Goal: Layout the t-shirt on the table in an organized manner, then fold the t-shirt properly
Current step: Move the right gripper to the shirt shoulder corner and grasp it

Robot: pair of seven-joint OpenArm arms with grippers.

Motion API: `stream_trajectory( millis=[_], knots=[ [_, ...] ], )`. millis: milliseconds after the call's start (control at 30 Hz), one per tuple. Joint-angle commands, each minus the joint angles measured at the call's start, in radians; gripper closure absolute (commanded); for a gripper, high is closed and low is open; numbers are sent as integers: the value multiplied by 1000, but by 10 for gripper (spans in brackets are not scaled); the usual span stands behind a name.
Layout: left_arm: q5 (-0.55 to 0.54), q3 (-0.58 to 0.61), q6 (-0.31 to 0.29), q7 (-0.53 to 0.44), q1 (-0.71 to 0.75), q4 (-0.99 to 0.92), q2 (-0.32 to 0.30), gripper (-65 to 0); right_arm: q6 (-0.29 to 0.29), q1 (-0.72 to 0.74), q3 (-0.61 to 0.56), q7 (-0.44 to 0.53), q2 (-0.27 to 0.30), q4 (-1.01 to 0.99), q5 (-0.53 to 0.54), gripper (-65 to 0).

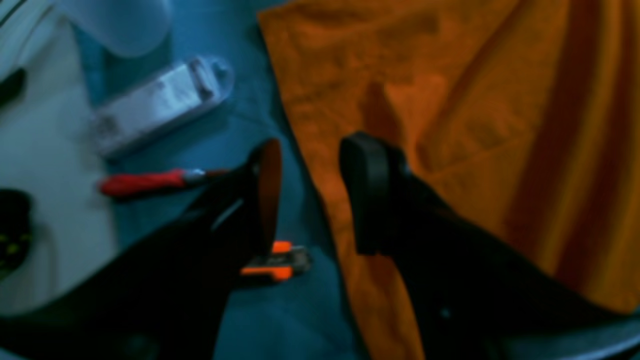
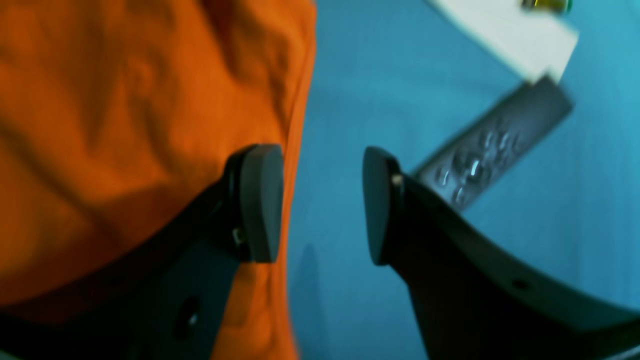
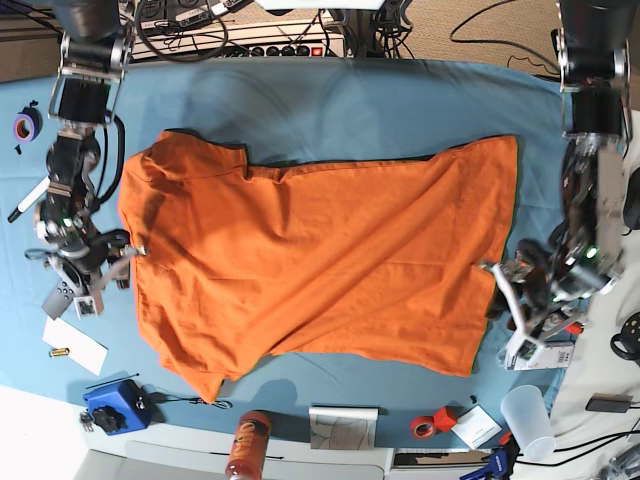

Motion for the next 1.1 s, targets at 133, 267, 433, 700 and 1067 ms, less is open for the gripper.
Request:
stream_trajectory(
  millis=[133, 267, 433, 700, 1067],
  knots=[
    [-14, 32, 44, 132, -68, 6, -17, -243, 95, -84, 154, -103, 18, 115, 254, -260],
    [-68, -6, 43, 237, -25, 92, -19, -240, 172, -158, 313, -151, 17, 150, 403, -260],
    [-72, -125, 43, 253, 129, 243, -19, -241, 241, -233, 443, -263, 17, 154, 607, -260],
    [-74, -477, 43, 254, 464, 469, -19, -241, 288, -371, 465, -339, -41, 154, 791, -260],
    [-222, -863, -17, 245, 686, 522, -19, -241, 284, -509, 469, -343, -174, 154, 797, -260]
  ],
)
